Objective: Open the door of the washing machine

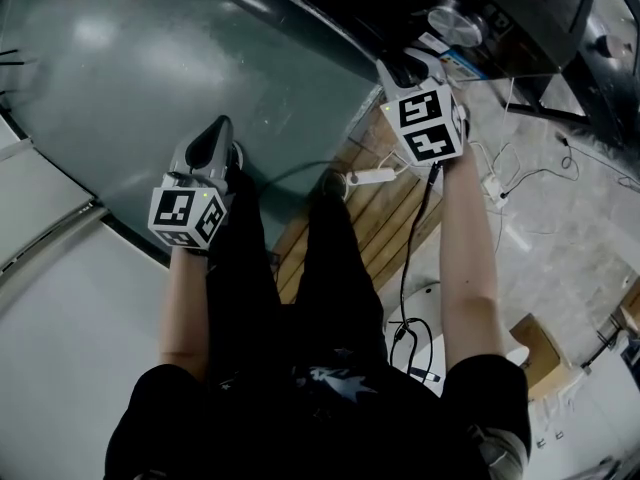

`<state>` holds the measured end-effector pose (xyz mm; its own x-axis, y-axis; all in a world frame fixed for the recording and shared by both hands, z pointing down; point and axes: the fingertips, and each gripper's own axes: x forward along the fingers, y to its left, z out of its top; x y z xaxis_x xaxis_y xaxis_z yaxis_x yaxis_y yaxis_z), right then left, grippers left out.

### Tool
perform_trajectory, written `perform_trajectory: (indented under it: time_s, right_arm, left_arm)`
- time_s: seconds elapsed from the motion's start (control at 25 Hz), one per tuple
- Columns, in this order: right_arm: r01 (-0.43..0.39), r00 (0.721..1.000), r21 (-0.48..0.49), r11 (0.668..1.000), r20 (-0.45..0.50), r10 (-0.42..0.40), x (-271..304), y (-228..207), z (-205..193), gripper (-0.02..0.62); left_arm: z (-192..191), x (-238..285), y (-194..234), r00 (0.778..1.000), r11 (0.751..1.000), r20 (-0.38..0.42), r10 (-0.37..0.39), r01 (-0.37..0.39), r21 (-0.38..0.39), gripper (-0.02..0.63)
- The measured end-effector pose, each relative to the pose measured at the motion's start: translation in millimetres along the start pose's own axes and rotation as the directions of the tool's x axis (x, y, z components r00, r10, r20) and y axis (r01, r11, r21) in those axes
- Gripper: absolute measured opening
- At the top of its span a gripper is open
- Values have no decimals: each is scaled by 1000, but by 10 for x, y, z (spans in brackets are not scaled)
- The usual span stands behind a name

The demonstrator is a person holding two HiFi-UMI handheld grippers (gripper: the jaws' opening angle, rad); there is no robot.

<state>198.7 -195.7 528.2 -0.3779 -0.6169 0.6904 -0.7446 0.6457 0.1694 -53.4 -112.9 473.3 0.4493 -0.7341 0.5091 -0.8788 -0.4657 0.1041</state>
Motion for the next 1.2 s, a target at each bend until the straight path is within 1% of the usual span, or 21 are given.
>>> perform_trajectory:
  time_s: [0.16,0.4,0.84,0.96,1.04,1.2]
  right_arm:
    - [4,1000,6,1000,-18,-4,-6,16,4,97]
    - [6,999,11,1000,-33,-5,-5,13,-3,97]
    - [46,997,24,999,-64,-44,-35,-31,-28,100]
    - [32,998,43,999,-55,-30,18,18,-3,100]
    - [9,998,33,999,-55,-7,25,42,12,100]
    - [-17,998,-42,999,-68,14,-1,22,-14,101]
  left_arm:
    - [10,-7,-14,1000,1000,2,-5,5,7,11]
    - [44,12,11,1000,1000,8,-8,8,-1,11]
    - [28,-23,173,1000,1000,11,9,-9,-29,11]
    - [43,-68,260,999,999,14,32,-31,-28,11]
    - [43,-86,290,999,999,15,44,-43,-32,11]
    - [34,-42,258,1000,999,6,30,-30,-33,9]
